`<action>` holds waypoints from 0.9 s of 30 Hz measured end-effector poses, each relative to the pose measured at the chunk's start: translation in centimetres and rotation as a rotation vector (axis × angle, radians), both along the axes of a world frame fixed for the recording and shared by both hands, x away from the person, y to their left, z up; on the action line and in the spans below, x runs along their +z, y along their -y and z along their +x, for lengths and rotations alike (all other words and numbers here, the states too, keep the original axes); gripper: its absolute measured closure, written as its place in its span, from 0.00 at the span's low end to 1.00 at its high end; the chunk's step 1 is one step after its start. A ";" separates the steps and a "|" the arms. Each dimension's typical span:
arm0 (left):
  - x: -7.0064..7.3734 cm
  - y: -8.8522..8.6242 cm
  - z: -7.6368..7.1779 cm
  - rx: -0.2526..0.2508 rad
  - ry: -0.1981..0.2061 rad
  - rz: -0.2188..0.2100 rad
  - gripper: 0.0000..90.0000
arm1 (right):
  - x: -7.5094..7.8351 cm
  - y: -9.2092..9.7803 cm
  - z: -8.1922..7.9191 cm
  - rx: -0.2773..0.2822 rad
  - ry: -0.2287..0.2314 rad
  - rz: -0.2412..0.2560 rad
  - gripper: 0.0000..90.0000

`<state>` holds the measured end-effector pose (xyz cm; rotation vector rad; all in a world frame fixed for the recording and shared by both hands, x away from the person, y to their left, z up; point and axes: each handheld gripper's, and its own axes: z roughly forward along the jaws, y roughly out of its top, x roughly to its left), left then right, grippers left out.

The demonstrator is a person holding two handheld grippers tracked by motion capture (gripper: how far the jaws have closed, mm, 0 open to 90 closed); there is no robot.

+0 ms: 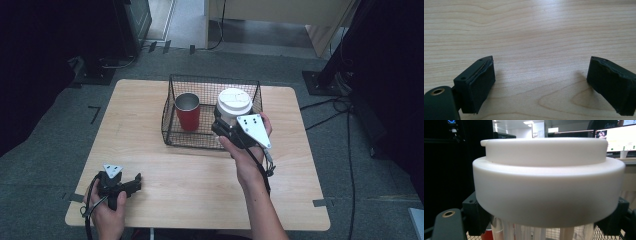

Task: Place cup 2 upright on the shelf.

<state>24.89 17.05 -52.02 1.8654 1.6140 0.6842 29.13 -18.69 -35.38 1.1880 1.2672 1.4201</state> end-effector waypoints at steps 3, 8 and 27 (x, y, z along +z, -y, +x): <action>0.0 0.0 0.0 0.000 0.000 0.000 0.10 | 0.0 0.0 0.7 -0.003 0.009 -0.007 0.18; 0.0 0.0 0.0 0.000 0.000 0.000 0.10 | -0.3 0.2 2.1 -0.019 0.015 -0.007 0.18; 0.0 0.0 0.0 0.000 0.000 0.000 0.10 | -1.2 0.6 6.8 -0.067 0.004 -0.034 0.18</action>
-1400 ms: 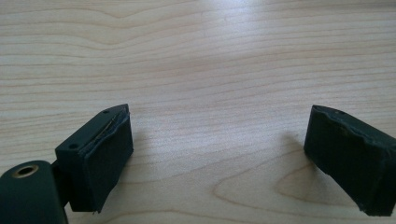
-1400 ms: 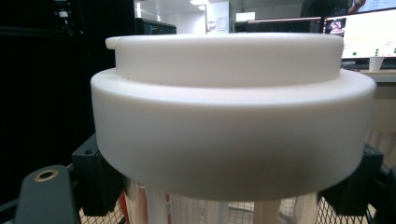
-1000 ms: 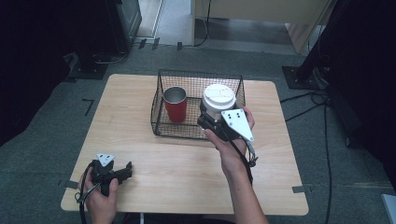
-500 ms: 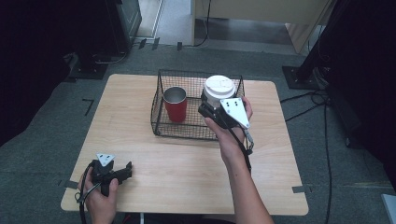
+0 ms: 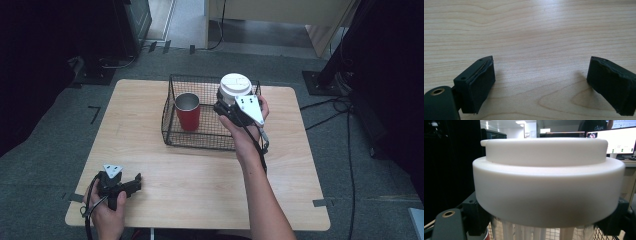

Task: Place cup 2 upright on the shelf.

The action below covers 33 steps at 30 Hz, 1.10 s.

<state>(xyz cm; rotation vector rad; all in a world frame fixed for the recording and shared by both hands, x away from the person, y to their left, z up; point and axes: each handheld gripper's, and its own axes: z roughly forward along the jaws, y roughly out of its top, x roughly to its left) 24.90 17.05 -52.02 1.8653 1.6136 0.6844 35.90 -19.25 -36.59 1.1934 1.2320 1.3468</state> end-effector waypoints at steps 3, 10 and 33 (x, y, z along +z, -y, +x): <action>0.0 0.0 0.0 0.000 0.000 0.000 0.10 | -0.1 -0.1 0.5 -0.003 -0.002 -0.007 0.18; 0.0 0.0 0.0 0.001 0.001 -0.001 0.10 | -0.7 0.0 1.5 -0.013 -0.013 -0.013 0.18; 0.0 0.0 0.0 0.000 0.001 0.000 0.10 | -3.9 0.4 4.6 -0.069 -0.103 -0.030 0.18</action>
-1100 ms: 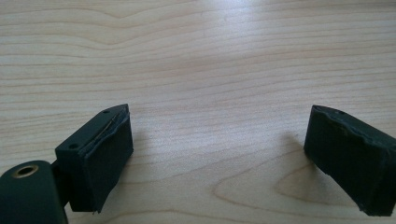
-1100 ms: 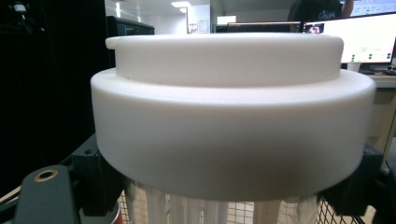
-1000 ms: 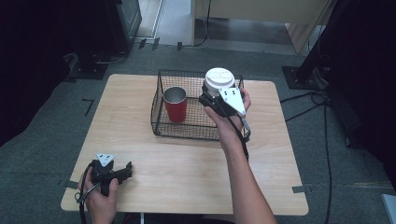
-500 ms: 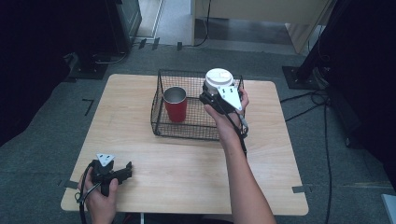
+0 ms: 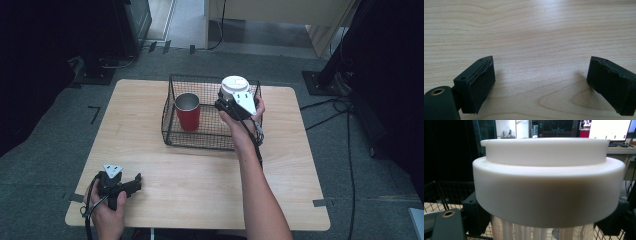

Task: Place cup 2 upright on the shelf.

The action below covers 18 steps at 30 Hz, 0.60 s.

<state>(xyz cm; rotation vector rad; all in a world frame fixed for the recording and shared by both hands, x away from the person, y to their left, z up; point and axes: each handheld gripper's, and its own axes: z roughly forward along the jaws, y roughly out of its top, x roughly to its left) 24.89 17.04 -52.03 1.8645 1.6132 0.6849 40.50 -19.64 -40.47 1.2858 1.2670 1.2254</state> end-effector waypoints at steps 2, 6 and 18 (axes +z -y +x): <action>0.0 0.0 0.0 0.000 0.000 0.000 0.10 | -0.2 0.1 0.3 -0.001 -0.011 0.002 0.18; 0.0 0.0 0.0 0.000 0.000 0.000 0.10 | -0.7 0.3 1.0 -0.018 -0.031 0.002 0.18; 0.0 0.0 0.0 -0.001 -0.001 0.001 0.10 | -2.2 -0.2 2.0 -0.011 -0.061 -0.010 0.18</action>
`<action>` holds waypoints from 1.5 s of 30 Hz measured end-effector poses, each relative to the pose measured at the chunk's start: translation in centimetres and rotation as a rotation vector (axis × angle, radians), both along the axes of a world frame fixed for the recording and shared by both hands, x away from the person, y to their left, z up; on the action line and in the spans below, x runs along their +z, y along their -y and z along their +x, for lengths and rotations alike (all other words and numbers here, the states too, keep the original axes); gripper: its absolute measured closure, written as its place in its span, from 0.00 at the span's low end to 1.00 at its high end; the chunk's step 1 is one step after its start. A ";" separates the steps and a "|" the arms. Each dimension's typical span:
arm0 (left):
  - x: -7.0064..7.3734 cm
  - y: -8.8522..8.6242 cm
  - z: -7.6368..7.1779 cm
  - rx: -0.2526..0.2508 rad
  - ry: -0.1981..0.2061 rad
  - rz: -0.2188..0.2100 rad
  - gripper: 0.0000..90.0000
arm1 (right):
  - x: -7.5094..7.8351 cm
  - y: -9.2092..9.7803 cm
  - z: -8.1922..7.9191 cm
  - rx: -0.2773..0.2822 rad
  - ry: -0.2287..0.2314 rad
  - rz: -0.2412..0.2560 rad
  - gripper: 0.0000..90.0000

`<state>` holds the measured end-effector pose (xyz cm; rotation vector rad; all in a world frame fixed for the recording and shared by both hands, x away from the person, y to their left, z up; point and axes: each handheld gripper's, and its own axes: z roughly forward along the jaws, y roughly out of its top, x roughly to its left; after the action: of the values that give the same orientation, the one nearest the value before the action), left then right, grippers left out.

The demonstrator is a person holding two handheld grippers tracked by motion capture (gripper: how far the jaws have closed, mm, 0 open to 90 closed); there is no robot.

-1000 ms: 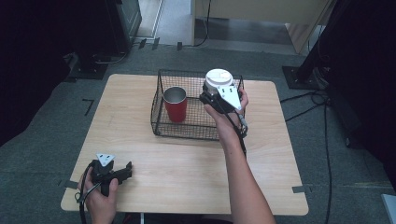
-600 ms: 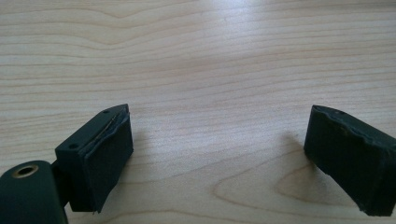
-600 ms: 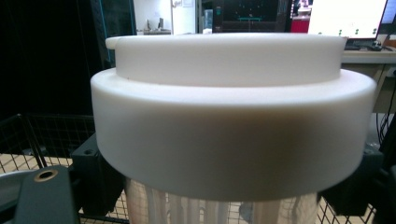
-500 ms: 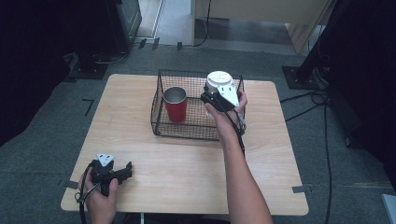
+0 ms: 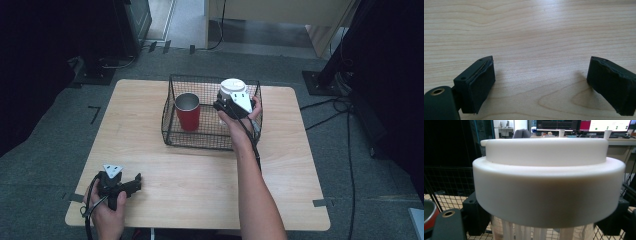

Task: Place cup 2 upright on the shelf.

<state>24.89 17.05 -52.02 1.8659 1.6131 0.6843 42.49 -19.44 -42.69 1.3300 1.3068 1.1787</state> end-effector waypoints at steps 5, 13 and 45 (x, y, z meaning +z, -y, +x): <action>0.0 0.0 0.0 0.000 0.000 0.000 0.10 | -0.7 -0.4 0.2 0.015 -0.022 -0.001 0.18; 0.0 0.0 0.0 0.000 0.000 0.000 0.10 | -1.6 -0.5 0.5 0.020 -0.046 -0.008 0.18; 0.0 0.0 0.0 0.000 0.000 0.000 0.10 | -1.8 0.4 0.6 0.050 -0.141 0.029 0.16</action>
<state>24.88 17.05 -52.03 1.8654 1.6133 0.6847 43.08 -19.83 -44.47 1.4306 1.4357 1.1590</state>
